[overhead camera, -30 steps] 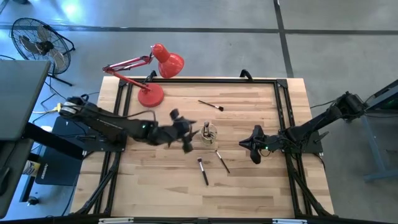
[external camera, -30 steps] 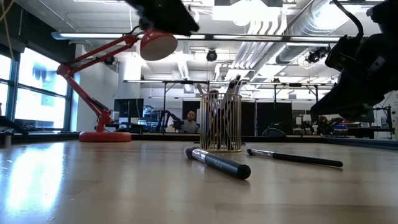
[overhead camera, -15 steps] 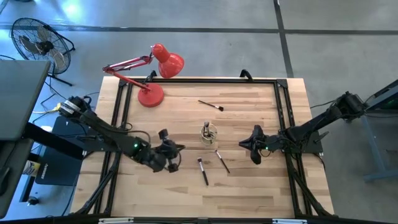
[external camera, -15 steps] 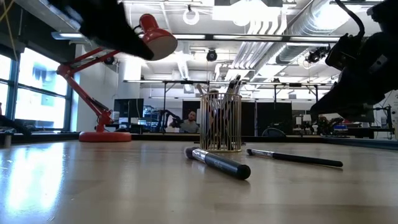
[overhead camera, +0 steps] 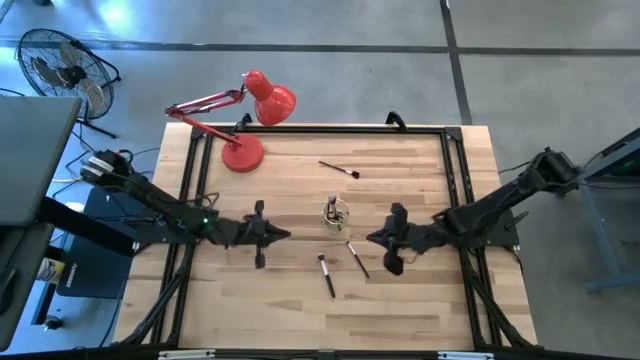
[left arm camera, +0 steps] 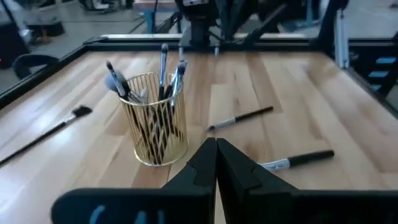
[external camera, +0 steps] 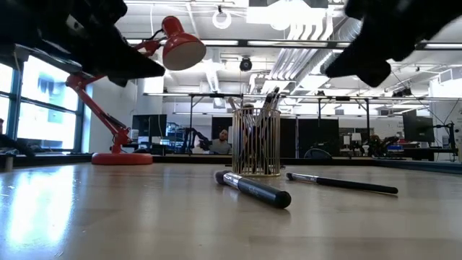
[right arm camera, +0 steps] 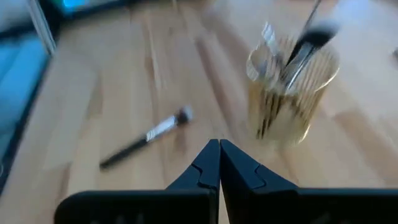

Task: Put items in baskets/containers
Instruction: Put the eyeshadow brush into the wire organizer

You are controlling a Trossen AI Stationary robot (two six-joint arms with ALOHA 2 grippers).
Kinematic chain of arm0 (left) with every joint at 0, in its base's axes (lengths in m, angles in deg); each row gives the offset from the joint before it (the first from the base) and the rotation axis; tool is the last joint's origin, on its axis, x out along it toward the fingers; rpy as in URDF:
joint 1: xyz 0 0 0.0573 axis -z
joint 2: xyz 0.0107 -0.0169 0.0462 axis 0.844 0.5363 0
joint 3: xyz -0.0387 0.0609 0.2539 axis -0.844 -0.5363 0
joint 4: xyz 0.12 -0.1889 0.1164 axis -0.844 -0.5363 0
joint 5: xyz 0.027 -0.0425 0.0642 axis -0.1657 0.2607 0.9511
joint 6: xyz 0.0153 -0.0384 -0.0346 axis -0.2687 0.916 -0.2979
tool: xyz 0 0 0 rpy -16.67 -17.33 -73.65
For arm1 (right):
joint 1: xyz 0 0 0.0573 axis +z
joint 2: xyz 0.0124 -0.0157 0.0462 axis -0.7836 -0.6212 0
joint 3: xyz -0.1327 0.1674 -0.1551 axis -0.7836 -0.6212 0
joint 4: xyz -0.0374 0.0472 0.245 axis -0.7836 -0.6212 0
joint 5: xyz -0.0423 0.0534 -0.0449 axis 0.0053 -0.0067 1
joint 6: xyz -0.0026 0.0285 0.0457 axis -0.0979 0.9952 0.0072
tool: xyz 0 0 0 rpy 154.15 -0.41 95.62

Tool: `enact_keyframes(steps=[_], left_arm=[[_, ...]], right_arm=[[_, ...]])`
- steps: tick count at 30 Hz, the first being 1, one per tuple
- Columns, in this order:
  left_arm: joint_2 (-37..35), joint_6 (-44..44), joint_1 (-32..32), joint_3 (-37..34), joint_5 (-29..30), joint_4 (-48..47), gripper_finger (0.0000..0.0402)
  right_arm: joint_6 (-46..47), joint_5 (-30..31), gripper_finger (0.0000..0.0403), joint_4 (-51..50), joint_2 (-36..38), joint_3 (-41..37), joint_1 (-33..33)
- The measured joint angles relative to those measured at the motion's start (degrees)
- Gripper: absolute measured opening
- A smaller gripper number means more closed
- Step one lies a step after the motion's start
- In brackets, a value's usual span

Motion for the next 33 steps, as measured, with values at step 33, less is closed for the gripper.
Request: enact_keyframes(steps=[33], left_arm=[[0.1,1.5,-3.2,-2.4,-8.8,3.6,0.0000]], right_arm=[[22.5,-1.7,0.0108,-25.8,-33.8,27.3,-6.5]])
